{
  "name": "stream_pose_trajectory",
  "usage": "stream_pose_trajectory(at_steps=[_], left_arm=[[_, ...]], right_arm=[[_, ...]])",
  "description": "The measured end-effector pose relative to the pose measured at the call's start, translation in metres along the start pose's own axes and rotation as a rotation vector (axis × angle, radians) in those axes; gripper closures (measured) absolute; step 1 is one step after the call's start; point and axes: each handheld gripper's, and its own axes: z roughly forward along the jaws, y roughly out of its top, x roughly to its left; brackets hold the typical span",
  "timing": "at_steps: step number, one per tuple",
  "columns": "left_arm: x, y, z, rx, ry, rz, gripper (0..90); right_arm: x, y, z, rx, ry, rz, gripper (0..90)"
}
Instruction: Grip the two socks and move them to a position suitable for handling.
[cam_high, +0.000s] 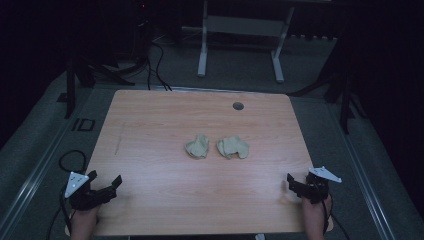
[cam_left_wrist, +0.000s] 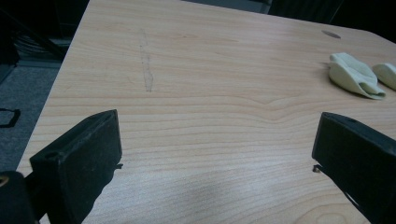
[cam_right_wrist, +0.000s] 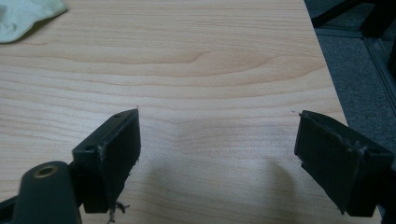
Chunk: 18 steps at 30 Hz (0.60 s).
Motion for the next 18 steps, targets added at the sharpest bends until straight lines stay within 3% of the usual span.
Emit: stream_pose_trajectory(at_steps=[12,18], left_arm=[[-0.0024,-0.0002,-0.0002,0.003,-0.002,0.028,1.7],[-0.0018,-0.0013,-0.0027,0.01,-0.016,0.023,1.7]], right_arm=[[-0.0015,-0.001,-0.0018,0.001,0.012,0.007,14.2],[0.0035,0.0033,0.0001,0.03,0.046,0.002,14.2]])
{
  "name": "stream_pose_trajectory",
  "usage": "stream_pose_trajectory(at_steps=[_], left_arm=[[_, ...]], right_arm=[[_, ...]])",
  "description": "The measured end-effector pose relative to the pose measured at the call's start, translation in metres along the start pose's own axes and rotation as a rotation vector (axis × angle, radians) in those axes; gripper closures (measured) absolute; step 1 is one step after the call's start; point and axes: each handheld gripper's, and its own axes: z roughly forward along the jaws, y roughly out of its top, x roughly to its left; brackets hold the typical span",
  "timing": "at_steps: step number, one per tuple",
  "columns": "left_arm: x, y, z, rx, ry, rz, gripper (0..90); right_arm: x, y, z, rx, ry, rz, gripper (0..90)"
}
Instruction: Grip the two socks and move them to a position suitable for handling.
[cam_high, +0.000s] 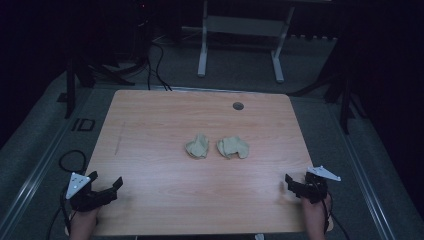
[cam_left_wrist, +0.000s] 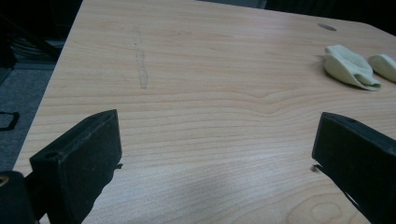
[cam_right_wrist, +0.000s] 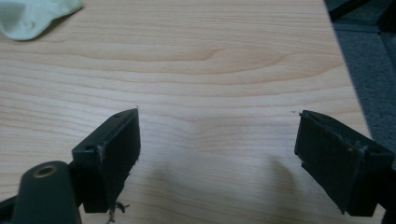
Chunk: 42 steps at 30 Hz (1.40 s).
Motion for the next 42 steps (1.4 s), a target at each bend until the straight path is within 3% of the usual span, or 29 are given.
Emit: stream_pose_trajectory(at_steps=[3,6,11,14,19,24,28,32,35,42], left_arm=[[0.0,0.0,-0.001,0.003,0.003,0.007,1.7],[-0.004,0.001,-0.001,0.003,0.01,0.044,1.6],[-0.007,0.002,-0.001,0.014,0.008,0.051,1.7],[-0.007,0.001,0.0,0.018,0.005,0.043,1.7],[-0.008,0.003,-0.002,0.023,0.053,0.023,1.7],[-0.006,0.003,-0.005,0.006,0.068,0.016,1.7],[-0.007,0.004,-0.006,0.038,0.056,0.033,1.7],[-0.012,0.004,-0.005,0.057,0.038,0.061,1.7],[-0.014,0.003,-0.004,0.064,0.036,0.073,1.7],[-0.013,0.003,-0.005,0.065,0.025,0.074,1.7]], right_arm=[[0.005,0.004,0.003,0.029,0.029,-0.014,14.0],[0.012,0.01,0.006,0.048,0.063,-0.033,13.9],[0.027,0.02,0.013,0.061,0.085,-0.083,13.9],[0.035,0.028,0.018,0.07,0.12,-0.096,13.5],[0.051,0.041,0.026,0.06,0.15,-0.112,14.2],[0.064,0.05,0.033,0.052,0.18,-0.122,14.2],[0.083,0.063,0.043,0.068,0.24,-0.137,14.1],[0.104,0.076,0.051,0.066,0.235,-0.171,13.8],[0.12,0.086,0.057,0.057,0.269,-0.198,12.7],[0.153,0.108,0.075,0.06,0.288,-0.25,13.0]])
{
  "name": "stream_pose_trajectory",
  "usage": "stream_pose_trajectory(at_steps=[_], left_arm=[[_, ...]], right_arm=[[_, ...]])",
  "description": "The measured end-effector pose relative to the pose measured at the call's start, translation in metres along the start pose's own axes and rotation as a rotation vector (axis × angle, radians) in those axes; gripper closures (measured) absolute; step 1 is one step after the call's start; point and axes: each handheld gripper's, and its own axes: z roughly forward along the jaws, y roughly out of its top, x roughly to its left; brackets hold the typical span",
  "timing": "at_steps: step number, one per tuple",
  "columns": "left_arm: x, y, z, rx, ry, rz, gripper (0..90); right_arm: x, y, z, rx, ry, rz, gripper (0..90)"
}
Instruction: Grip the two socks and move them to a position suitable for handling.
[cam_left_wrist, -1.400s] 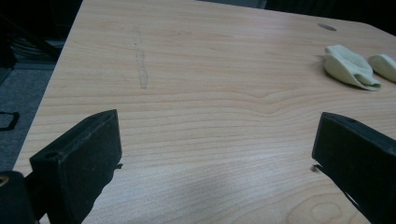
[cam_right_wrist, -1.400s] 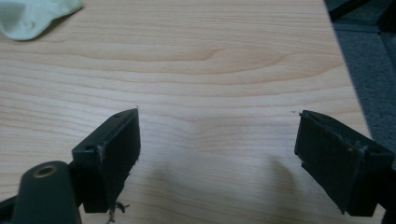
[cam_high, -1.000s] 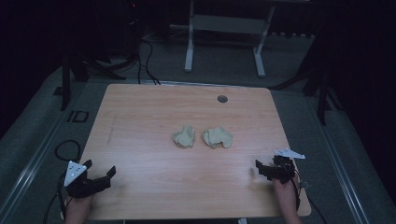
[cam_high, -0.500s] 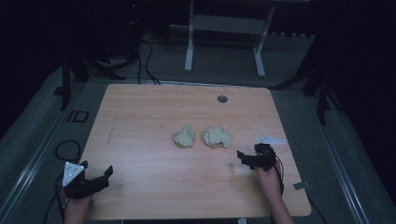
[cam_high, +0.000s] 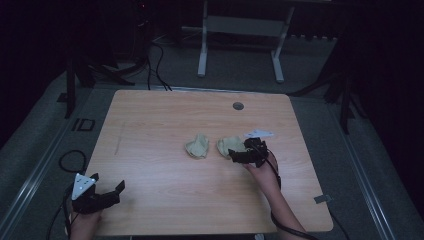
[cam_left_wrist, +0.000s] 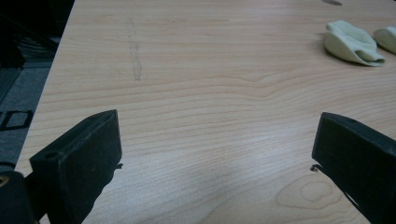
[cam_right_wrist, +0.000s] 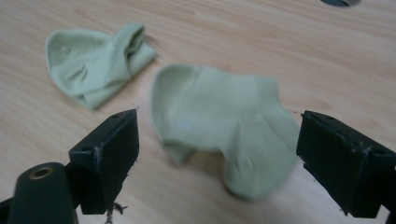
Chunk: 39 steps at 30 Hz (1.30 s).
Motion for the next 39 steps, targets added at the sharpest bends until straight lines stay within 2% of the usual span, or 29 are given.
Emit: stream_pose_trajectory(at_steps=[5,8,14,17,19,21,28,31,32,33,35,39], left_arm=[[0.0,0.0,-0.001,0.001,0.004,0.016,1.7],[0.002,0.0,-0.001,-0.003,0.007,0.004,1.7],[0.002,-0.001,-0.001,0.004,-0.001,0.004,1.7],[0.003,-0.002,-0.001,0.012,-0.006,0.005,1.7],[0.003,-0.002,-0.001,0.016,-0.009,0.001,1.7],[0.003,-0.002,0.0,0.02,-0.007,0.0,1.7],[0.003,-0.002,-0.001,0.02,-0.011,-0.006,1.7],[0.003,-0.002,0.0,0.022,-0.012,-0.008,1.7],[0.003,-0.002,0.0,0.022,-0.012,-0.008,1.7],[0.003,-0.003,0.0,0.023,-0.014,-0.008,1.7],[0.003,-0.003,0.0,0.026,-0.013,-0.007,1.7],[0.003,-0.002,0.0,0.025,-0.013,-0.008,1.7]], right_arm=[[0.007,0.014,0.02,0.01,0.011,-0.006,13.0],[0.007,0.018,0.036,0.037,0.021,0.027,13.0],[0.005,0.017,0.065,0.08,-0.03,0.041,13.5],[0.005,0.012,0.075,0.102,-0.065,0.03,14.4],[0.009,0.01,0.075,0.096,-0.09,-0.002,16.2],[0.01,0.009,0.073,0.086,-0.076,0.009,23.7],[0.015,0.004,0.067,0.055,-0.073,-0.005,50.0],[0.017,0.004,0.066,0.046,-0.071,-0.007,59.4],[0.017,0.004,0.066,0.046,-0.071,-0.007,59.4],[0.018,0.003,0.066,0.042,-0.07,-0.009,67.4],[0.02,0.003,0.066,0.042,-0.066,-0.014,74.0],[0.023,0.005,0.066,0.053,-0.071,-0.03,78.5]])
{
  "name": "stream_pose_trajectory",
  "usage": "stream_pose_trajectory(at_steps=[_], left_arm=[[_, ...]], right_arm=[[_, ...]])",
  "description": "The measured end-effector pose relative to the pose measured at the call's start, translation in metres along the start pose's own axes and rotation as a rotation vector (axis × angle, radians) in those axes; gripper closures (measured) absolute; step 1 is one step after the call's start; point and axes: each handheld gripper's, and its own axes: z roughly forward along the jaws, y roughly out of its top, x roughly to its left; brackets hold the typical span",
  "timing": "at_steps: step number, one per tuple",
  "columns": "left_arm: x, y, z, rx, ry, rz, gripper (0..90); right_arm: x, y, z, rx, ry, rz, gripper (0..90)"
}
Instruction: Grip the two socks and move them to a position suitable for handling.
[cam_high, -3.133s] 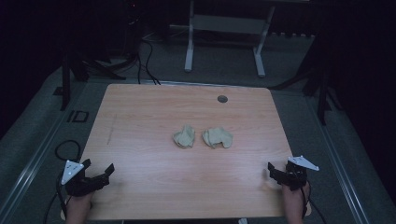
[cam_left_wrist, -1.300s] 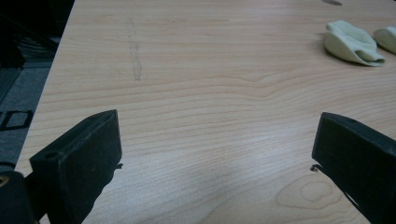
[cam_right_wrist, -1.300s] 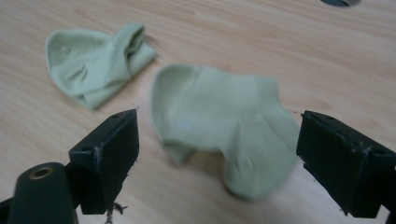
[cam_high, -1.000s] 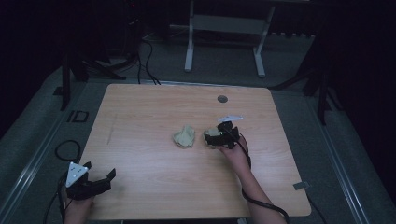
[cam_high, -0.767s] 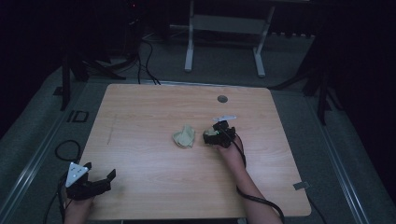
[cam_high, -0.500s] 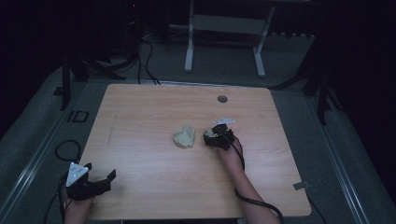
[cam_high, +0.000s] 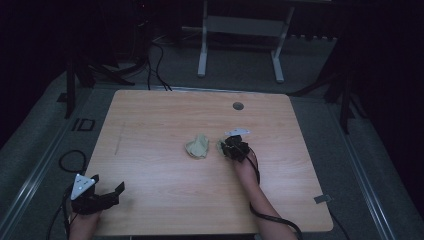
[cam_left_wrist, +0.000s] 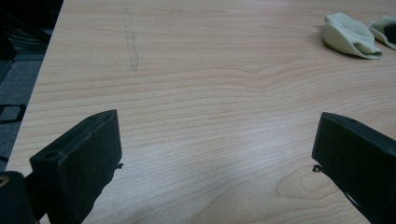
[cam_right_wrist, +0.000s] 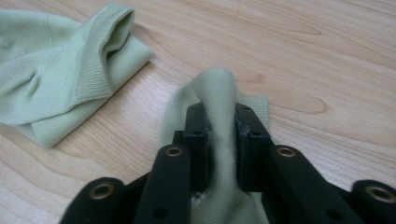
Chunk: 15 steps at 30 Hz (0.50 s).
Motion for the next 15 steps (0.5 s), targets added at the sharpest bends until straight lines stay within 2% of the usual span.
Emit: stream_pose_trajectory(at_steps=[2,5,8,15], left_arm=[[0.001,0.0,0.0,-0.003,-0.001,-0.003,1.7],[0.001,0.001,-0.001,-0.004,0.002,-0.008,1.7],[0.001,0.001,-0.001,-0.005,0.003,-0.007,1.7],[-0.001,0.002,-0.001,-0.008,-0.002,-0.004,1.7]], right_arm=[[0.0,0.004,-0.001,0.026,0.01,-0.001,79.6],[0.001,0.008,-0.007,0.024,0.044,0.008,79.9],[0.004,0.015,-0.021,-0.006,0.061,-0.009,80.0],[0.014,0.029,-0.064,-0.072,0.086,-0.083,79.9]])
